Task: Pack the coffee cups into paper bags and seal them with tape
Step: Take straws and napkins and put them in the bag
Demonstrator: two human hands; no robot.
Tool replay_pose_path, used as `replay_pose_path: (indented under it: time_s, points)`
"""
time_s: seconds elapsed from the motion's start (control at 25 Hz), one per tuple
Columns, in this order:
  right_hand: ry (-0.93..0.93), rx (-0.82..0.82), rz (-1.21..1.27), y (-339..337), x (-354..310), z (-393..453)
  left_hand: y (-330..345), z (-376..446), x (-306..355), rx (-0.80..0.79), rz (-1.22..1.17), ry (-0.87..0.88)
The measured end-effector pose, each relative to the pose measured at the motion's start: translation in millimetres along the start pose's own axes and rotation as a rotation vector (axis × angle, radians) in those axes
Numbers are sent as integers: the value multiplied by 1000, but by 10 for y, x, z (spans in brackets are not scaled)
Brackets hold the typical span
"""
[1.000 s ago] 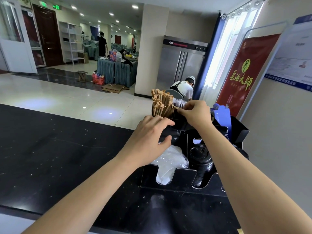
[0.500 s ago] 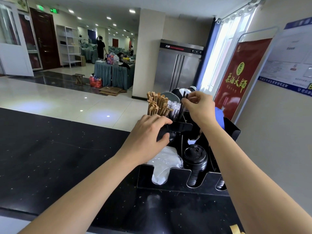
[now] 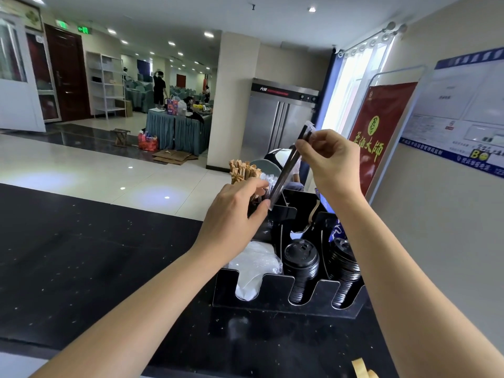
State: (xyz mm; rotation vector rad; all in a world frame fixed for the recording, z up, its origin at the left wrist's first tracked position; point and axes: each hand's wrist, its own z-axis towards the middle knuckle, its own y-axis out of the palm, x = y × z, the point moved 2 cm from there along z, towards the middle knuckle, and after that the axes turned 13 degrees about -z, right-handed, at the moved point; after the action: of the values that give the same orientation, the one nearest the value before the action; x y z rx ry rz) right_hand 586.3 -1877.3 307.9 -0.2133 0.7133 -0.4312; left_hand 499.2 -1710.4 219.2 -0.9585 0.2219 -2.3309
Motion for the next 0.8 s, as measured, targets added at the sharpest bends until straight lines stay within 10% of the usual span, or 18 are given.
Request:
replay_pose_path:
  time_s: [0.8]
  points:
    - [329,-492,377,-65,77,-399,20,-180,80,-124,-581,-314]
